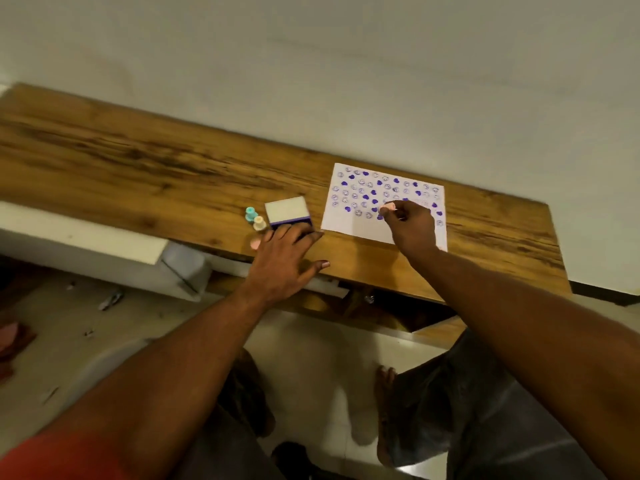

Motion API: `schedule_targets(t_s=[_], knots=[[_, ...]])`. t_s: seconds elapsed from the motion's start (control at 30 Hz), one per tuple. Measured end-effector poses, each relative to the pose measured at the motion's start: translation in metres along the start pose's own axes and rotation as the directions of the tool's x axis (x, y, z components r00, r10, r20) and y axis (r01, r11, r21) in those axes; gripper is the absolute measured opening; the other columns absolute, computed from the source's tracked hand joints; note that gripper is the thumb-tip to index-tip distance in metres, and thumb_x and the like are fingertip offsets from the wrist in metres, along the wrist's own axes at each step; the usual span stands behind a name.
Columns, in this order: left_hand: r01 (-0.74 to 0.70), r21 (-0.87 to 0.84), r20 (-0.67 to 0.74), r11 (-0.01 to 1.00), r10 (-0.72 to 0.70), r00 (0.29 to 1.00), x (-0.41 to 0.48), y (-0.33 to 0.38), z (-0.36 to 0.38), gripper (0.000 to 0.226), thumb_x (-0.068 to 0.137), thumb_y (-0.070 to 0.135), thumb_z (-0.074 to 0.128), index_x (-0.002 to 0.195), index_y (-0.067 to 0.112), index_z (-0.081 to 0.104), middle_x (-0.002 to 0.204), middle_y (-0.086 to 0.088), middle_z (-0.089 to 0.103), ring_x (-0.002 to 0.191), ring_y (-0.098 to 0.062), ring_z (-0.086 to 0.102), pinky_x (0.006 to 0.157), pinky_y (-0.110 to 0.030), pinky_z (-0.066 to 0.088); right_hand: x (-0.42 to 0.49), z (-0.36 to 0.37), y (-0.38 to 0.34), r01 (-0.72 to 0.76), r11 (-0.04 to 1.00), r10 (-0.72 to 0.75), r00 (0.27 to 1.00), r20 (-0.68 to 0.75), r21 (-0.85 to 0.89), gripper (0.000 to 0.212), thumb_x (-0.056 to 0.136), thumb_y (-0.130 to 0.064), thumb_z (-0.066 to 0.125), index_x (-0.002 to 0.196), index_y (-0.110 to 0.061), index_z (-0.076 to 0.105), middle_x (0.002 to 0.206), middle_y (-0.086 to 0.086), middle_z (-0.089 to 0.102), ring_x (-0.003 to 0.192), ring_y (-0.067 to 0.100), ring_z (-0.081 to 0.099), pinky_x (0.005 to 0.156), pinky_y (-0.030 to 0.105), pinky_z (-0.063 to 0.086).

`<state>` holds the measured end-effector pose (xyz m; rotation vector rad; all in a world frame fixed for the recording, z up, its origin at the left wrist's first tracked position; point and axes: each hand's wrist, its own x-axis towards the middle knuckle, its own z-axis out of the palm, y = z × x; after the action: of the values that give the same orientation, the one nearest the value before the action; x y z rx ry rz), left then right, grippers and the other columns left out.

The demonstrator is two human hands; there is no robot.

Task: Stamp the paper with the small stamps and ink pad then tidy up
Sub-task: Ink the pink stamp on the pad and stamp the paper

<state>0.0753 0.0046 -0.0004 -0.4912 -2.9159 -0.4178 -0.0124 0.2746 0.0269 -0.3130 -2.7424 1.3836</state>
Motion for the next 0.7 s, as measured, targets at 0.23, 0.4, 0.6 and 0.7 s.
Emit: schedule_targets(t_s=[0.23,0.4,0.6,0.7], knots=[[0.358,-0.005,-0.046,0.934,-0.358,0.933,-0.019,-0.031,-0.021,0.048,0.091,0.061,0.066,0.127,0.028,0.069,0.117,0.004,0.069,0.109,-0.016,0.062,0.090,-0.037,0.052,-0.031,0.066,-0.057,0.369,0.919,-0.315,0.900,0.303,-0.139,0.026,0.090,-0.043,0.074,0.109,-0.026,0.074,0.089,-0.015,0.070,0.077,0.000,0.063,0.065,0.018,0.046],[0.554,-0.098,-0.015,0.827,-0.558,0.830,-0.014,-0.053,-0.032,0.047,0.082,0.063,0.077,0.116,0.031,0.071,0.104,0.008,0.074,0.094,-0.014,0.067,0.073,-0.032,0.053,-0.043,0.098,-0.086,0.522,0.835,-0.392,0.788,0.475,-0.177,0.028,0.090,-0.042,0.072,0.114,-0.028,0.071,0.090,-0.013,0.067,0.075,0.001,0.060,0.061,0.014,0.039],[0.592,-0.163,0.012,0.789,-0.599,0.801,-0.019,-0.066,-0.023,0.050,0.082,0.064,0.071,0.116,0.027,0.073,0.102,0.005,0.073,0.095,-0.018,0.067,0.077,-0.034,0.055,-0.045,0.130,-0.097,0.618,0.762,-0.426,0.705,0.567,-0.196,0.030,0.087,-0.039,0.072,0.114,-0.025,0.071,0.092,-0.009,0.071,0.079,0.006,0.063,0.066,0.022,0.047],[0.580,-0.179,0.043,0.795,-0.583,0.811,-0.019,-0.067,-0.022,0.037,0.086,0.059,0.072,0.104,0.027,0.075,0.093,0.005,0.072,0.086,-0.017,0.066,0.074,-0.035,0.056,-0.045,0.141,-0.099,0.643,0.731,-0.419,0.688,0.593,-0.229,0.034,0.086,-0.050,0.067,0.112,-0.029,0.070,0.095,-0.009,0.073,0.082,0.009,0.066,0.070,0.033,0.057]])
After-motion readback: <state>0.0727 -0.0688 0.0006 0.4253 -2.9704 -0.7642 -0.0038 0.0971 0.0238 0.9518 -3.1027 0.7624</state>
